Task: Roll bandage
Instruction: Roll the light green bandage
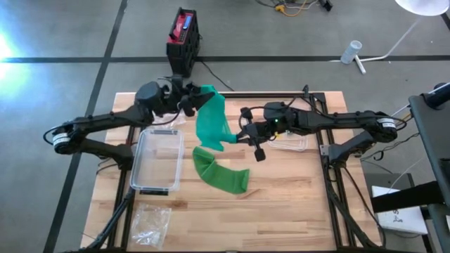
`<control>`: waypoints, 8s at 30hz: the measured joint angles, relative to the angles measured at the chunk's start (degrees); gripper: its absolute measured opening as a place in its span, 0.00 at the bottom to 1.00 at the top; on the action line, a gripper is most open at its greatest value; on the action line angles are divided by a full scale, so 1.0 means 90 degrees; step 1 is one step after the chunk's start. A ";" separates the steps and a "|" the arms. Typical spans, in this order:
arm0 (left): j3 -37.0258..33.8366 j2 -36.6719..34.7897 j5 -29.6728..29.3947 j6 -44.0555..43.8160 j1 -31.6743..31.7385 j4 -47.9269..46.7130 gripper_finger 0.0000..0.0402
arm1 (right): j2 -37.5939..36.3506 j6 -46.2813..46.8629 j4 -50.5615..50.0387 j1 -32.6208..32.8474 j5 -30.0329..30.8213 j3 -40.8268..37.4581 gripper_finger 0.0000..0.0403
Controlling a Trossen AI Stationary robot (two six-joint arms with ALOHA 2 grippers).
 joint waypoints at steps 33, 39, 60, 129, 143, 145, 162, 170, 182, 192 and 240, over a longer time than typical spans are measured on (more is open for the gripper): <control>0.0015 0.0875 0.3337 0.3713 -0.0190 -0.2163 0.74 | -0.0376 0.1111 0.0754 0.0049 -0.1793 0.0238 0.01; 0.0015 0.0860 0.3385 0.3977 -0.0369 -0.2371 0.73 | -0.0378 0.1319 0.0878 0.0049 -0.1765 0.0238 0.01; -0.0425 -0.1567 -0.0960 0.5141 -0.2537 -0.3520 0.71 | -0.0506 0.2190 0.1104 -0.0228 -0.0667 0.0238 0.01; -0.0522 -0.0858 -0.4105 0.4703 -0.3364 -0.1906 0.03 | 0.0050 0.0546 0.2287 0.0015 0.2653 0.0019 0.40; -0.0525 -0.0751 -0.4613 0.4640 -0.3362 -0.1609 0.03 | 0.0467 0.0365 0.2433 -0.0004 0.3170 0.0019 0.28; -0.0525 -0.0680 -0.4642 0.4637 -0.3367 -0.1550 0.02 | 0.0512 0.0279 0.2566 -0.0017 0.3527 0.0019 0.27; -0.0537 -0.0491 -0.4585 0.4657 -0.3408 -0.1683 0.02 | 0.0156 0.0742 0.2240 -0.0161 0.3436 0.0010 0.30; -0.0539 -0.0361 -0.4606 0.4659 -0.3428 -0.1637 0.02 | 0.0441 0.0919 0.2473 -0.0118 0.3068 0.0022 0.27; -0.0542 -0.0377 -0.4597 0.4681 -0.3536 -0.1648 0.02 | 0.0488 0.0721 0.1690 -0.0242 0.4467 0.0017 0.32; -0.0542 -0.0448 -0.4597 0.4926 -0.3547 -0.1799 0.03 | -0.0282 0.0524 0.1461 -0.0041 0.3312 0.0017 0.35; -0.0447 -0.1651 -0.0958 0.5973 -0.3908 -0.2006 0.03 | 0.0246 0.0293 0.3449 0.0860 0.1259 -0.0075 0.41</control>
